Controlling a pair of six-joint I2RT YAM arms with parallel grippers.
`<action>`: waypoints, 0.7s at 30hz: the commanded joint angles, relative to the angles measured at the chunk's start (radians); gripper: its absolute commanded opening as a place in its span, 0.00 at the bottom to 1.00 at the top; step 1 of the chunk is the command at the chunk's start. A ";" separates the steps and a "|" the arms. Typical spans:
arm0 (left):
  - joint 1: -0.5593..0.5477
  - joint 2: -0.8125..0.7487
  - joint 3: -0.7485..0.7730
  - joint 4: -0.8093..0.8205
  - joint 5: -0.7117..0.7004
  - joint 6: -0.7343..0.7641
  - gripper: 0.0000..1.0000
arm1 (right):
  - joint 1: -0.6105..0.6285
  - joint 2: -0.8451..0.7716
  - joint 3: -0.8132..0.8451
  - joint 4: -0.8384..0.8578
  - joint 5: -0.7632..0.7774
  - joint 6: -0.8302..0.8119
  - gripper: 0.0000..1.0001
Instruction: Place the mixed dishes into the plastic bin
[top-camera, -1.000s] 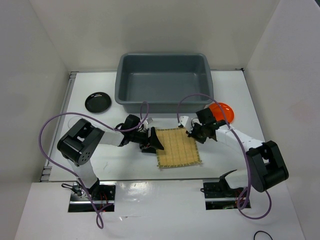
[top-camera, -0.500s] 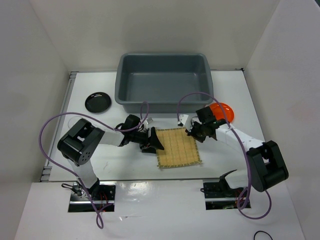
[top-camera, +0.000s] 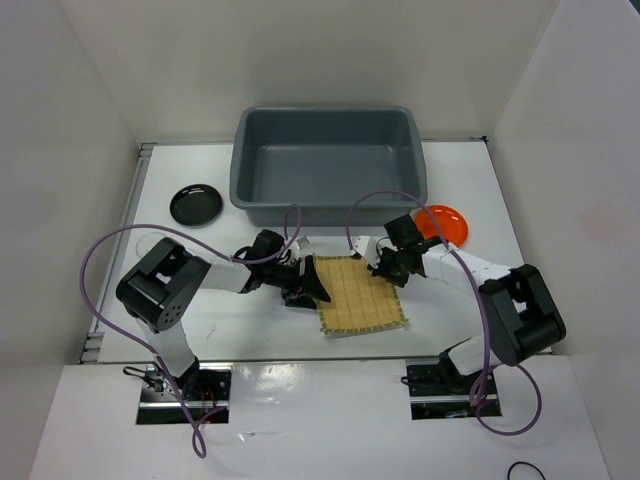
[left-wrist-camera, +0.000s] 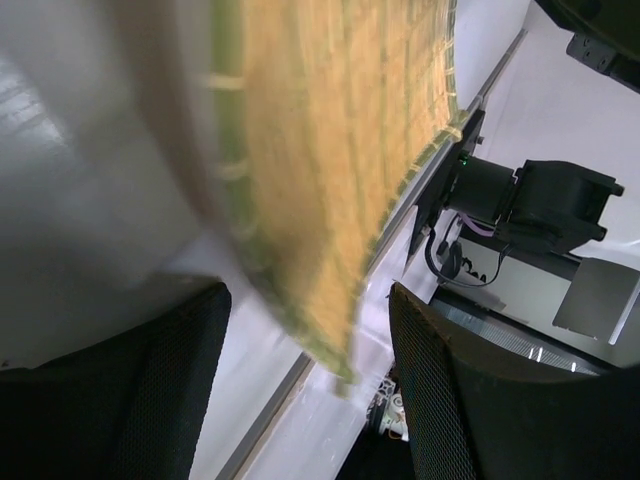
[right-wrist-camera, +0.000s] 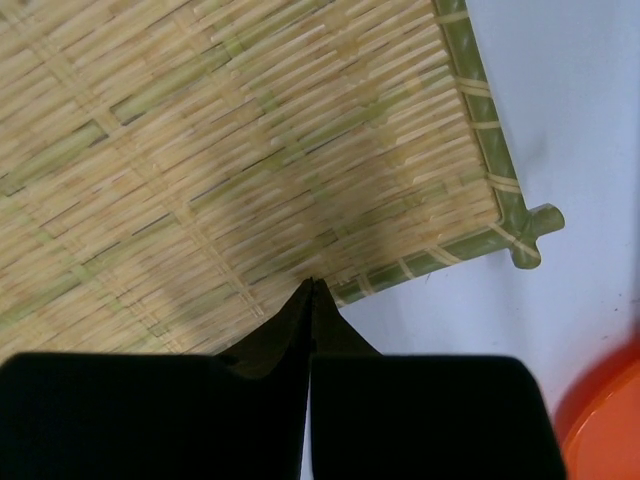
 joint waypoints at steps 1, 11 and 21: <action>-0.020 0.041 -0.033 -0.144 -0.141 0.050 0.74 | 0.017 0.058 0.004 -0.036 0.024 -0.037 0.00; -0.029 0.022 0.056 -0.129 -0.101 0.020 0.44 | 0.017 0.083 0.025 -0.048 0.024 -0.038 0.00; -0.090 0.097 0.138 -0.093 -0.081 -0.025 0.05 | 0.017 0.034 -0.004 -0.039 0.015 -0.038 0.00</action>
